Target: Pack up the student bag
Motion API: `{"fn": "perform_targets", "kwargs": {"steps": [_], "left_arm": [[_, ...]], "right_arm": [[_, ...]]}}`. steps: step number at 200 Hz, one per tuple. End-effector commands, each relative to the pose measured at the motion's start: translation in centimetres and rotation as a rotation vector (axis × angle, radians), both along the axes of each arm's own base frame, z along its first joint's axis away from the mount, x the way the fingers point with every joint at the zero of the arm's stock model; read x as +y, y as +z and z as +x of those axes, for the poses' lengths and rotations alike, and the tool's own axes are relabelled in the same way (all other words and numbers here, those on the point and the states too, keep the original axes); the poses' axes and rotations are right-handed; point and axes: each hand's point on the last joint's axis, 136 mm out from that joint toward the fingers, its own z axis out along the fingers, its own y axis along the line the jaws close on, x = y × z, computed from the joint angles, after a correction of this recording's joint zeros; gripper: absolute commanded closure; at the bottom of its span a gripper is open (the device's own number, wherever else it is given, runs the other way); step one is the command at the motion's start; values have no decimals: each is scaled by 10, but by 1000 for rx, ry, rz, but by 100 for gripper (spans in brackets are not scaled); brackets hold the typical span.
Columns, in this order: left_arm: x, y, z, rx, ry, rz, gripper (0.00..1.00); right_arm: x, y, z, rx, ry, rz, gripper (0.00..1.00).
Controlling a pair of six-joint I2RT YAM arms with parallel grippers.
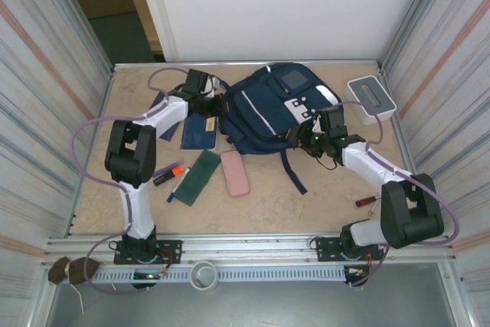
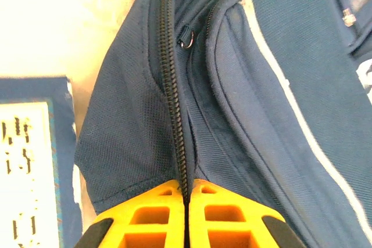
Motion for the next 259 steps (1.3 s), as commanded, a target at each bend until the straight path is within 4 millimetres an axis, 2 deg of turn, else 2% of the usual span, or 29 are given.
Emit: {"fn": "perform_targets", "kwargs": {"steps": [1, 23, 40, 52, 67, 95, 104, 107, 123, 135, 145, 150, 154, 167, 178, 195, 224, 259], "left_arm": [[-13, 49, 10, -107, -98, -90, 96], [-12, 44, 14, -96, -102, -93, 96], [-13, 39, 16, -87, -103, -93, 95], [-14, 37, 19, -85, -103, -92, 95], [-15, 35, 22, -80, -103, -86, 95], [-16, 27, 29, -69, -104, -76, 94], [-17, 30, 31, -72, -106, -76, 93], [-17, 19, 32, -51, -106, -70, 93], [-16, 15, 38, -45, -101, -49, 88], [-9, 21, 44, -54, -83, -16, 76], [0, 32, 45, -80, -62, 17, 66], [5, 35, 44, -88, -44, 37, 62], [11, 49, 42, -116, -26, 49, 59], [28, 65, 26, -154, 34, 79, 52], [38, 81, 3, -203, 82, 59, 49], [38, 94, -40, -273, 114, 33, 43], [-2, 101, -110, -380, 32, 108, 39], [-63, 96, -157, -485, -74, 121, 39]], "right_arm": [[-41, 11, -5, -19, -70, -39, 36], [-76, 1, -2, -9, -181, -75, 27], [-88, -7, 7, 2, -230, -61, 26], [-87, -11, 17, 4, -242, -19, 26], [-75, -16, 30, 10, -231, 35, 26], [-64, -30, 47, 33, -244, 53, 29], [-63, -34, 52, 36, -250, 75, 36], [-62, -34, 53, 38, -251, 82, 40], [-57, -29, 59, 17, -258, 130, 69], [-53, -18, 60, -20, -272, 179, 83], [-51, -7, 59, -43, -296, 228, 89], [-50, 6, 59, -72, -314, 272, 94], [-49, 11, 58, -82, -325, 293, 95], [-44, 36, 55, -127, -384, 395, 97], [-39, 55, 53, -166, -409, 439, 98], [-28, 85, 50, -227, -422, 467, 99], [-9, 124, 48, -303, -404, 480, 99], [5, 143, 50, -327, -364, 492, 99]]}}
